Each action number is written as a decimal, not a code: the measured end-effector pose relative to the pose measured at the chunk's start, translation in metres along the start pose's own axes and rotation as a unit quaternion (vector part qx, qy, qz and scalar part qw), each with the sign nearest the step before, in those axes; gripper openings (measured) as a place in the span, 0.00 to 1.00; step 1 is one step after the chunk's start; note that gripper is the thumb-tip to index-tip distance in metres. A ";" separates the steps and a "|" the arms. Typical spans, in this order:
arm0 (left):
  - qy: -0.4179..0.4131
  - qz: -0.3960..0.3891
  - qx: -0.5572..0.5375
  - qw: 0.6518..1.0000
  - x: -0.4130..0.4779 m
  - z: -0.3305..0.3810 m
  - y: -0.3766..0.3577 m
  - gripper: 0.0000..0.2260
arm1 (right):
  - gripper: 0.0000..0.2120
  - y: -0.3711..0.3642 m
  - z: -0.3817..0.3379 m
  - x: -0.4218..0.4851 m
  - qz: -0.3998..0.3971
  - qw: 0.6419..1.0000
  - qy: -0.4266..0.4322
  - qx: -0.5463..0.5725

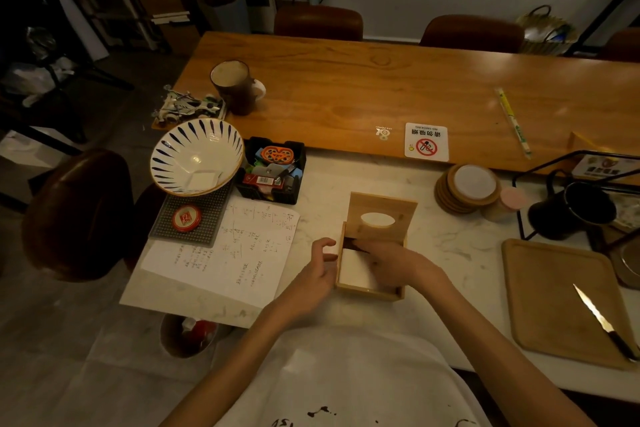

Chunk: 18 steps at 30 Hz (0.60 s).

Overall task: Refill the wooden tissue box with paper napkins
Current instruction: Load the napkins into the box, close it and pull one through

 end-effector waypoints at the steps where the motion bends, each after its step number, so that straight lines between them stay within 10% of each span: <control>1: -0.012 -0.006 0.026 1.000 0.000 0.006 0.000 0.19 | 0.28 0.004 0.004 -0.010 0.028 0.999 -0.006 0.022; 5: -0.008 -0.069 0.178 0.982 0.007 0.026 -0.003 0.23 | 0.16 0.019 0.036 -0.044 0.168 0.978 -0.121 0.011; 10: 0.054 -0.133 0.319 0.937 0.030 0.031 -0.013 0.26 | 0.21 -0.005 0.049 -0.033 0.047 0.980 -0.191 -0.020; 18: 0.084 -0.023 0.353 0.932 0.049 0.037 -0.017 0.09 | 0.14 -0.010 0.048 -0.012 0.100 0.971 -0.204 -0.074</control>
Point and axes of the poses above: each hand's wrist, its own x-axis towards the middle knuckle, its own y-axis out of the back of the hand, z = x × y, the point moved 6 cm from there along x, towards the middle knuckle, and after that the axes turned 1 degree about z, right-handed, at the moved point
